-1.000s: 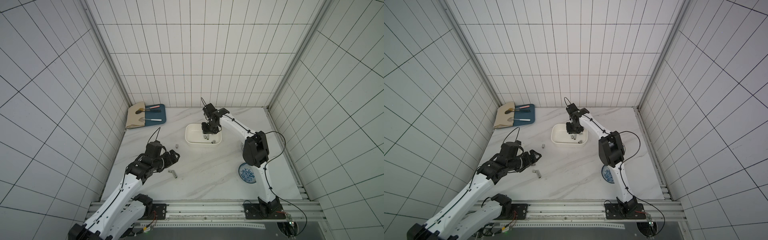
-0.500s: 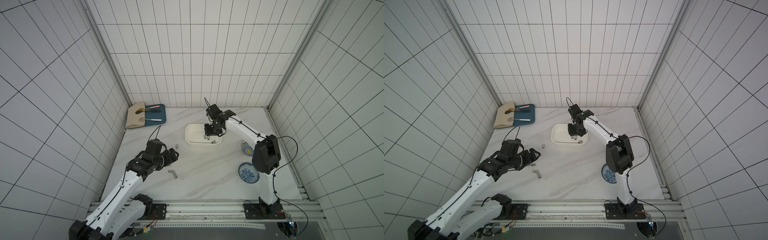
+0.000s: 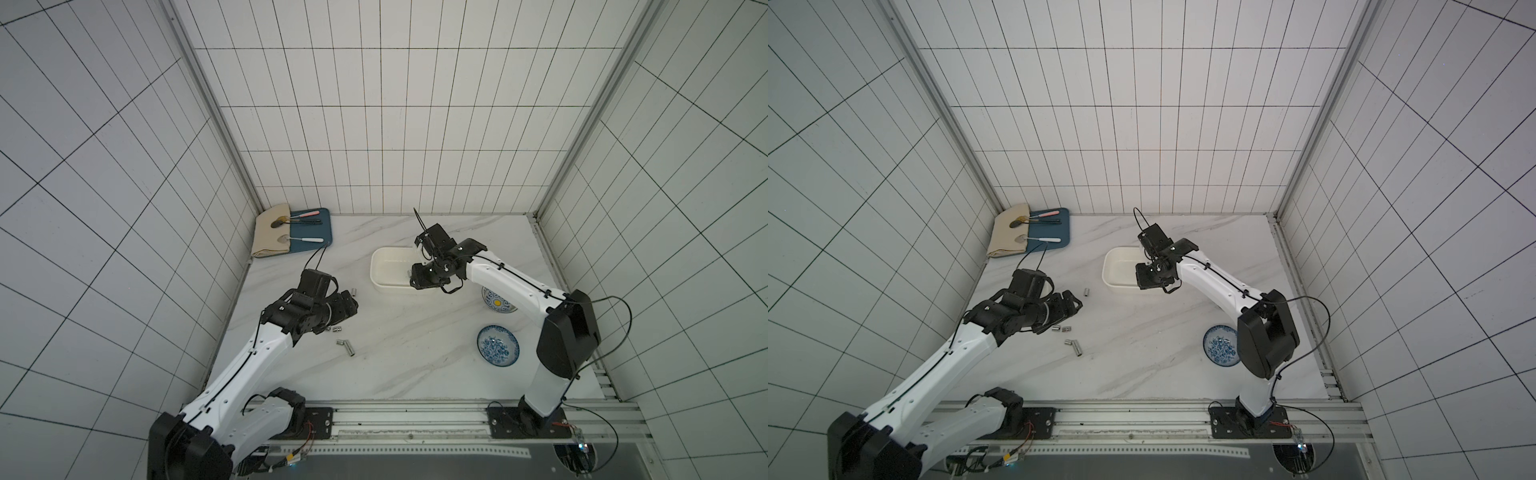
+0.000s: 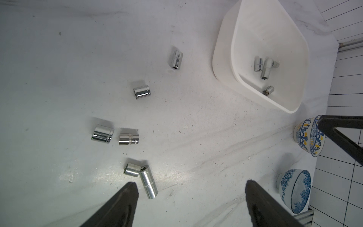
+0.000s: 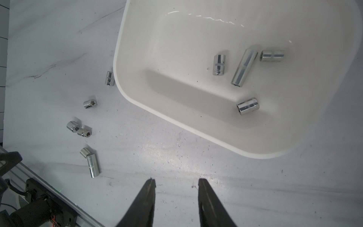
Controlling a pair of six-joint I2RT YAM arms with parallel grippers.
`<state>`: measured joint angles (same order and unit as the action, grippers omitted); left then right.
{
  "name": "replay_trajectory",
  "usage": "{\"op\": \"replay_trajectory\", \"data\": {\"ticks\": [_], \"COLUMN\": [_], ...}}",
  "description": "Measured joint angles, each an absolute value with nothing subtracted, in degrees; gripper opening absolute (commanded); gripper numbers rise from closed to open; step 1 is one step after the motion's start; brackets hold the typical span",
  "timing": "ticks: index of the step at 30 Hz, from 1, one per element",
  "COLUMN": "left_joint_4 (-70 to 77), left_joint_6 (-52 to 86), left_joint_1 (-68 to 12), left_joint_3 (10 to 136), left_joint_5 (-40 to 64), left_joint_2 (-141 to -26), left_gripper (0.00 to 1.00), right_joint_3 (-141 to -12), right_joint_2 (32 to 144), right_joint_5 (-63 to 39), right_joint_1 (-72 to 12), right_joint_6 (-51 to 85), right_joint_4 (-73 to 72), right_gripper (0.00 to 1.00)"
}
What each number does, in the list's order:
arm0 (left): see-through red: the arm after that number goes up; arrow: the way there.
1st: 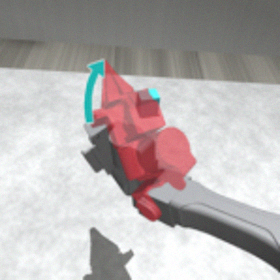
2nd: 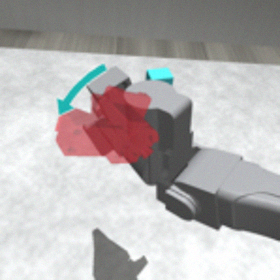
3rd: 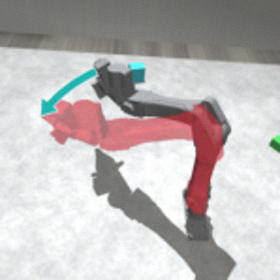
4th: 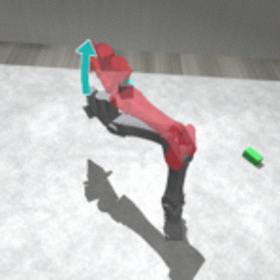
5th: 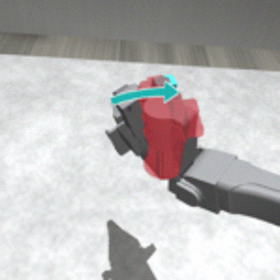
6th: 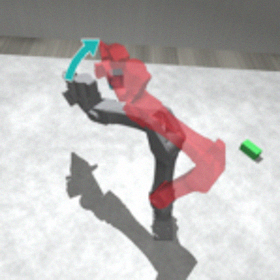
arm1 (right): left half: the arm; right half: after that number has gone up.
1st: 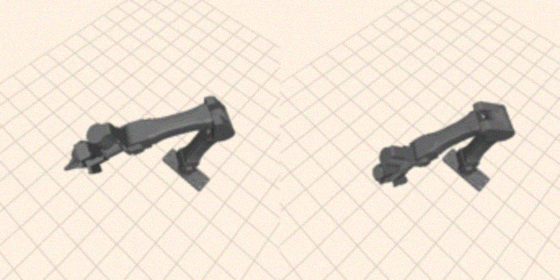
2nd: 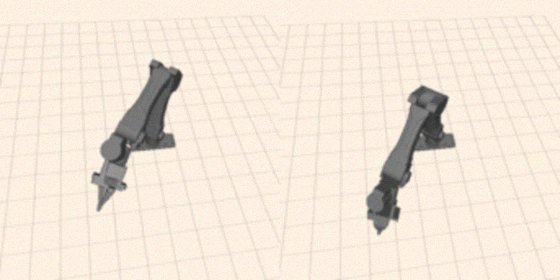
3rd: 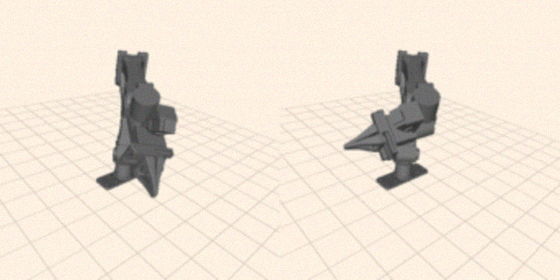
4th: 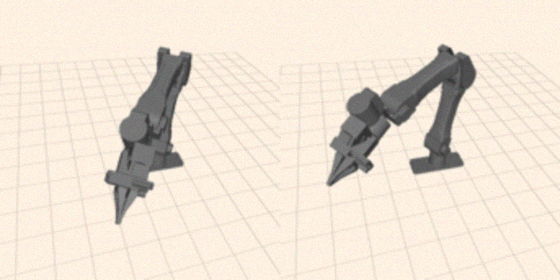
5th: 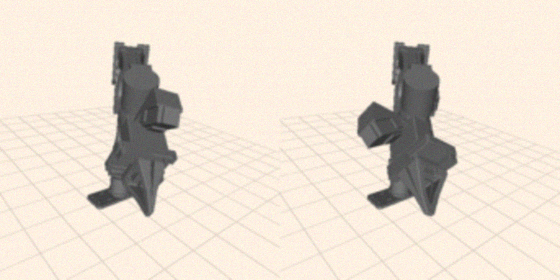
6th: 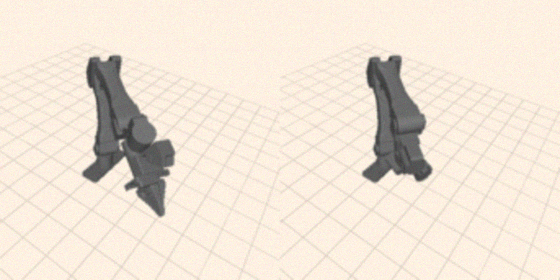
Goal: Put the socket on the desktop into the storage box
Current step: Pick up the socket head from the center of the board.
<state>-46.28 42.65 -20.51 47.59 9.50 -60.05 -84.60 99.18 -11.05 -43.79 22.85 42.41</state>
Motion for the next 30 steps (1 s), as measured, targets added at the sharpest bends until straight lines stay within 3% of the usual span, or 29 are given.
{"op": "replay_trajectory", "data": {"ticks": [8, 16, 30], "left_joint_4": [-46.7, -47.9, -49.2], "left_joint_6": [40.2, 37.4, 32.9], "left_joint_1": [-20.4, -20.1, -20.1], "left_joint_3": [50.6, 57.8, 72.3], "left_joint_5": [7.6, 4.7, 1.0], "left_joint_2": [-65.8, -77.5, -97.7], "left_gripper": [0.87, 0.75, 0.66], "right_joint_3": [-71.3, -62.4, -59.9], "right_joint_2": [88.7, 80.4, 78.2], "right_joint_5": [-13.1, -13.3, -11.7], "right_joint_1": [-48.4, -53.3, -55.6], "right_joint_6": [25.5, 27.8, 27.9], "right_joint_4": [35.2, 28.3, 22.6], "right_gripper": [0.45, 0.44, 0.45]}}
